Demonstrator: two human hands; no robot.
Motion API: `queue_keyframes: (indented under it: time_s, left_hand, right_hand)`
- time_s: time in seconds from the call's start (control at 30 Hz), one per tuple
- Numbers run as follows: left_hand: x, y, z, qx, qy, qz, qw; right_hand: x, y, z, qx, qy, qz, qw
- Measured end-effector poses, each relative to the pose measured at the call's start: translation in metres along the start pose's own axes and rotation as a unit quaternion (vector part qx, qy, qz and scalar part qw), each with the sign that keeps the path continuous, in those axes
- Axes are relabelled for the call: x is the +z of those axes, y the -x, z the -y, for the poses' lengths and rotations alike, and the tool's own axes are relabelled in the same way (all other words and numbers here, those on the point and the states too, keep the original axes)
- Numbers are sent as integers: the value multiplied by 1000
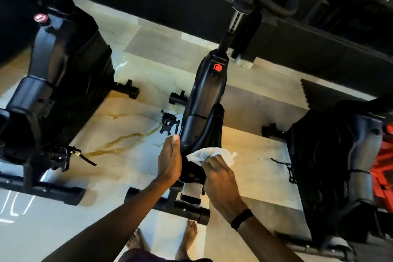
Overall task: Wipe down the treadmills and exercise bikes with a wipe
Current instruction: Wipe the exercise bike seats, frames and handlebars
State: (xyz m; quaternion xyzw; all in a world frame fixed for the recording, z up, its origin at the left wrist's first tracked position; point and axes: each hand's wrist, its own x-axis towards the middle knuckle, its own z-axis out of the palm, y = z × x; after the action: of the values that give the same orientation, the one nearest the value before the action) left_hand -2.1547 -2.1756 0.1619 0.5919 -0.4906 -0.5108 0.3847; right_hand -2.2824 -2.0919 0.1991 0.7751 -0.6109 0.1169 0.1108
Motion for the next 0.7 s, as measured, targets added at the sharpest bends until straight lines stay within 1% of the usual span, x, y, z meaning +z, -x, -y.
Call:
queue_keyframes:
  time_s: [0.13, 0.17, 0.2, 0.23, 0.27, 0.3, 0.37, 0.43, 0.47, 0.5, 0.57, 0.6, 0.63, 0.7]
  left_hand:
    - [-1, -1, 0, -8, 13, 14, 1000]
    - [-2, -2, 0, -9, 15, 18, 1000]
    - [-4, -2, 0, -11, 17, 24, 1000]
    - [-5, -3, 0, -10, 20, 29, 999]
    - [-7, -5, 1, -6, 24, 33, 999]
    - [-9, -6, 0, -5, 28, 33, 999]
    - [-12, -8, -1, -10, 37, 24, 999]
    - [-14, -10, 1, -10, 41, 14, 999]
    - [-14, -11, 2, -9, 46, 14, 999]
    - [-14, -11, 0, -9, 49, 15, 999]
    - [-14, -10, -2, -9, 45, 18, 999]
    - [-14, -10, -4, -7, 45, 20, 999]
    - [-14, -9, -6, -6, 47, 16, 999]
    - [-15, -10, -8, -2, 54, 1, 999]
  right_hand:
    - [-10, 14, 17, 29, -89, 52, 994]
    - [-13, 15, 20, 37, -127, 77, 988]
    - [-14, 17, 22, 53, -189, 118, 974]
    - [-17, 17, 24, 87, -267, 168, 945]
    - [-20, 18, 24, 126, -339, 217, 907]
    - [-23, 18, 23, 164, -398, 241, 870]
    - [-33, 8, 14, 208, -479, 222, 823]
    - [-43, -13, -1, 228, -526, 181, 799]
    - [-45, -25, -11, 238, -513, 155, 810]
    - [-45, -36, -20, 249, -466, 118, 841]
    - [-34, -49, -31, 264, -283, 46, 921]
    - [-29, -51, -33, 267, -210, 13, 940]
    - [-24, -49, -31, 266, -177, -10, 948]
    - [-20, -43, -25, 244, -169, -20, 955]
